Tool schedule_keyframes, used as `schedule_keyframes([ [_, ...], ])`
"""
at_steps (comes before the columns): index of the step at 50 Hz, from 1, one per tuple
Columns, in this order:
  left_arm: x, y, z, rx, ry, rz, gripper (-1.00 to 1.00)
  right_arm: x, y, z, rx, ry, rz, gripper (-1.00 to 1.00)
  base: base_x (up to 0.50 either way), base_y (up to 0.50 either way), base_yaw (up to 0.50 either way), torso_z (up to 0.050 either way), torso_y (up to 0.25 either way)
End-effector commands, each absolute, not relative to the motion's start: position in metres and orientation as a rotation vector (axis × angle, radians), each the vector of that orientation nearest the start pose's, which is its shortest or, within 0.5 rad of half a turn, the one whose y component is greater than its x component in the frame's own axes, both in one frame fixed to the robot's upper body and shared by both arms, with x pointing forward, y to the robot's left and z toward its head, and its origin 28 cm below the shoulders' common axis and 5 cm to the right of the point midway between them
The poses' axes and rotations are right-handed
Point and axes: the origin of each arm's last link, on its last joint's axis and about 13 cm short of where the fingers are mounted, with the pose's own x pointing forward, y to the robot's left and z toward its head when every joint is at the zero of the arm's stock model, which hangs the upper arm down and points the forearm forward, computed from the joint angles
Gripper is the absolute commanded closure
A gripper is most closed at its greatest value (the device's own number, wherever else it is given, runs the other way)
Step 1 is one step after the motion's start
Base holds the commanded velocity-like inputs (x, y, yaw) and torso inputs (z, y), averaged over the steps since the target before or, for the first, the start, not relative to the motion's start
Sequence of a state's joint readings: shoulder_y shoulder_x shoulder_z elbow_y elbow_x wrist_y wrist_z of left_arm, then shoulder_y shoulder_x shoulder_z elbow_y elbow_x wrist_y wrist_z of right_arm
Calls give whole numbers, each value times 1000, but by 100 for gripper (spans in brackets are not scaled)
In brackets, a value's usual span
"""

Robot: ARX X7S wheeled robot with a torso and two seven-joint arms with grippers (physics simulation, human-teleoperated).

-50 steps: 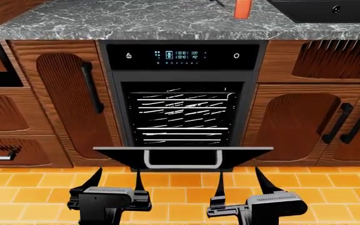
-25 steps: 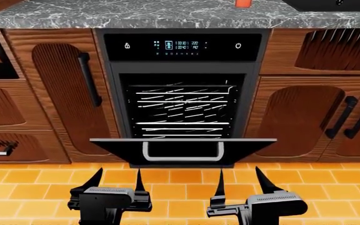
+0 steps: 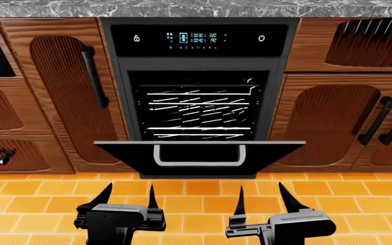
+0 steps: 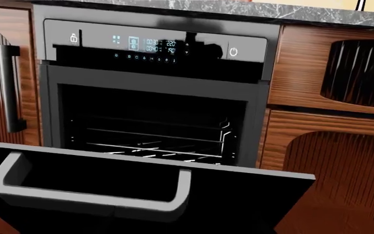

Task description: Close the dishwasher door

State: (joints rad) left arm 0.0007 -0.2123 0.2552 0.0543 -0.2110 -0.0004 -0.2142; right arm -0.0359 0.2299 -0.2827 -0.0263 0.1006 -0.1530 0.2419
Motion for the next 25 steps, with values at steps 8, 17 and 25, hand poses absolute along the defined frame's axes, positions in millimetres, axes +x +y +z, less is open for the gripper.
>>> schedule_keyframes([
  [8, 204, 202, 19, -7, 2, -49, -100, 195, -95, 15, -86, -109, 55, -100, 0, 0, 0, -50, 0],
  [17, 204, 203, 20, -7, 1, -47, -100, 194, -95, 15, -87, -110, 57, -100, 0, 0, 0, -50, 0],
  [25, 204, 203, 20, -7, 1, -48, -100, 195, -95, 16, -87, -111, 57, -100, 0, 0, 0, -50, 0],
])
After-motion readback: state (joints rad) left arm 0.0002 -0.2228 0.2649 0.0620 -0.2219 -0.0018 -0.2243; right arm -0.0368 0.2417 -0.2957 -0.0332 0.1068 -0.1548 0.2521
